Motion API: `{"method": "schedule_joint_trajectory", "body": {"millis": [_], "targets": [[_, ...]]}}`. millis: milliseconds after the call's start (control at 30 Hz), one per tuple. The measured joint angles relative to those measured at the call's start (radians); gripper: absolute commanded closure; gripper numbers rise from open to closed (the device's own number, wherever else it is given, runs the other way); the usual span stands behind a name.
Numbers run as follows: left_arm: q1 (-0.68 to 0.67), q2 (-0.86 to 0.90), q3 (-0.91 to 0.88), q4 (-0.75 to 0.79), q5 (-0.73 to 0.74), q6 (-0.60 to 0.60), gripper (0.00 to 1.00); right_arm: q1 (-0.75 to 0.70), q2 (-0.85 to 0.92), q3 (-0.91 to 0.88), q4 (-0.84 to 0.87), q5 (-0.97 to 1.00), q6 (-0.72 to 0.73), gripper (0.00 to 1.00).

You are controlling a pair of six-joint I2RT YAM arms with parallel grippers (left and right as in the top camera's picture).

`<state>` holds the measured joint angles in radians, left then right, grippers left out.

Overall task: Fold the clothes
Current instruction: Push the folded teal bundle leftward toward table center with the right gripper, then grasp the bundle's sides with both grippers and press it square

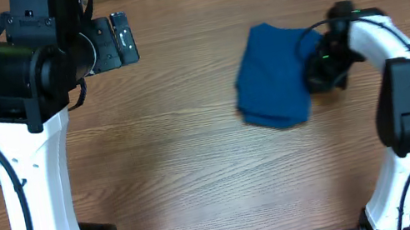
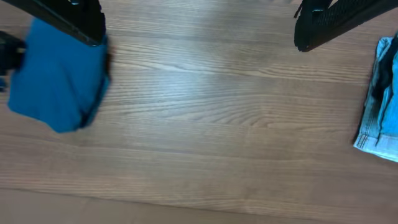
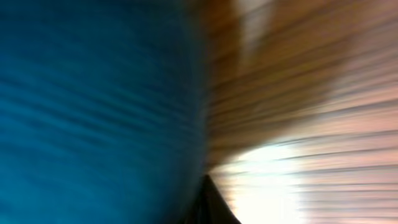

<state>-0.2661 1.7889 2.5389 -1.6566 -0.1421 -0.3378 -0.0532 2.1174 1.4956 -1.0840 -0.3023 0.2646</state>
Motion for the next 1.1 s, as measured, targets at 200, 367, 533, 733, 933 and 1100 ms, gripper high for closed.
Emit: {"method": "schedule_joint_trajectory", "body": {"millis": [200,367,533,733,933,1100], "targets": [[0.000,0.000,0.000,-0.009,0.000,0.000,0.00,0.248,0.000,0.000,0.018,-0.045,0.020,0.94],[0.000,0.000,0.000,-0.010,0.000,0.000,0.00,0.445,0.000,0.000,0.043,-0.060,0.023,0.95],[0.000,0.000,0.000,-0.016,-0.001,0.000,0.00,0.500,0.000,0.000,0.020,-0.037,0.035,0.95],[0.000,0.000,-0.051,-0.019,-0.010,-0.009,0.00,0.405,-0.032,0.000,0.015,0.060,0.038,0.95],[-0.001,0.000,-0.328,0.011,-0.030,-0.170,0.14,0.221,-0.187,0.023,0.256,0.045,-0.019,0.95],[-0.016,0.012,-0.713,0.216,0.023,-0.278,0.44,0.187,-0.179,0.025,0.400,-0.075,-0.069,0.94]]}}
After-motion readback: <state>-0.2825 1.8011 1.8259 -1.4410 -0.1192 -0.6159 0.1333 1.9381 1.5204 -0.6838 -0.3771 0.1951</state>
